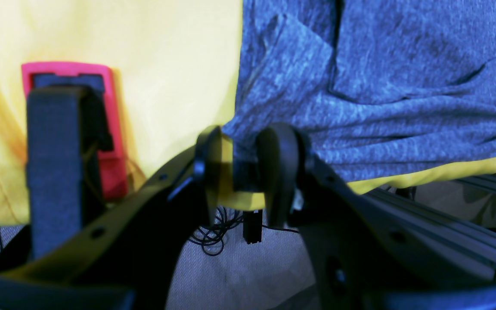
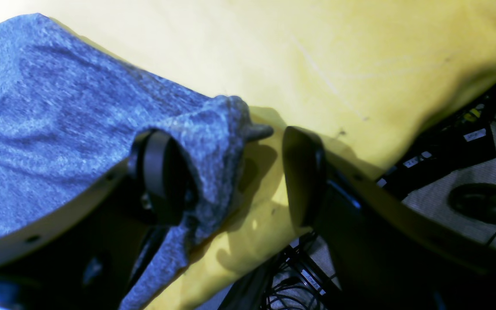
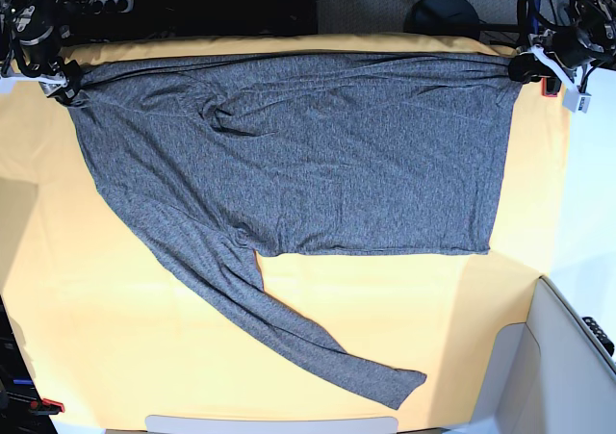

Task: Fold the T-shirt properly
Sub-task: 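Open both grippers and release the shirt's shoulder edge, then move both grippers along the shirt's sides toward the hem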

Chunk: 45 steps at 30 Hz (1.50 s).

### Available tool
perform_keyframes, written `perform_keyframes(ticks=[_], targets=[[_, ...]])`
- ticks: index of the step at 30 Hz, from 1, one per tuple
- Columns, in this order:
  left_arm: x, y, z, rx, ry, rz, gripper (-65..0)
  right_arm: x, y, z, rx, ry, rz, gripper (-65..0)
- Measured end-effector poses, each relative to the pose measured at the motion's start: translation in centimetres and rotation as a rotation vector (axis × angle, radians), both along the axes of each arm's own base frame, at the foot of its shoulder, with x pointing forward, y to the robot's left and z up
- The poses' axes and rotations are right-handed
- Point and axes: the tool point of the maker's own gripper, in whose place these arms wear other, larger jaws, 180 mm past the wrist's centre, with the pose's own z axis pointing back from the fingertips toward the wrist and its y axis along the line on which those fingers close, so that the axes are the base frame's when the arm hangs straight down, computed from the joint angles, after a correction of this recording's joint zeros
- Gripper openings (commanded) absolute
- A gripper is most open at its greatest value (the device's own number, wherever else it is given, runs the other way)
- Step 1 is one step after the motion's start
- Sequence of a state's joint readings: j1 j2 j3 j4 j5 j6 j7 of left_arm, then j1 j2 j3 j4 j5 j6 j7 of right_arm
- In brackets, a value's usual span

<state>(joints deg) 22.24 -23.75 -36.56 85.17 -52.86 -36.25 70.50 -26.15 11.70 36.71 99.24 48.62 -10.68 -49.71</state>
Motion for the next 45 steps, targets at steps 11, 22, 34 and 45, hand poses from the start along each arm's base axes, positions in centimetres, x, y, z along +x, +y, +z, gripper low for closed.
perform_keyframes(ticks=[11,22,34,45], targets=[[-0.6,0.2,0.7,0.066,0.052,-0.051,-45.5,-1.7,0.8,0.7,-0.022,0.054,0.023,-26.8],[-0.8,0.5,2.0,0.142,0.045,-0.093,-45.5,-3.4,2.1,-0.2,0.049,0.135,0.016,-26.8],[0.8,2.4,7.6,0.295,-0.093,-0.090,-45.5,-2.5,3.4,3.0,0.001,0.098,0.079,-26.8],[1.0,2.6,9.7,0.361,-0.095,-0.114,-45.5,-3.2,-0.4,7.2,-0.009,-0.039,-0.043,-26.8]])
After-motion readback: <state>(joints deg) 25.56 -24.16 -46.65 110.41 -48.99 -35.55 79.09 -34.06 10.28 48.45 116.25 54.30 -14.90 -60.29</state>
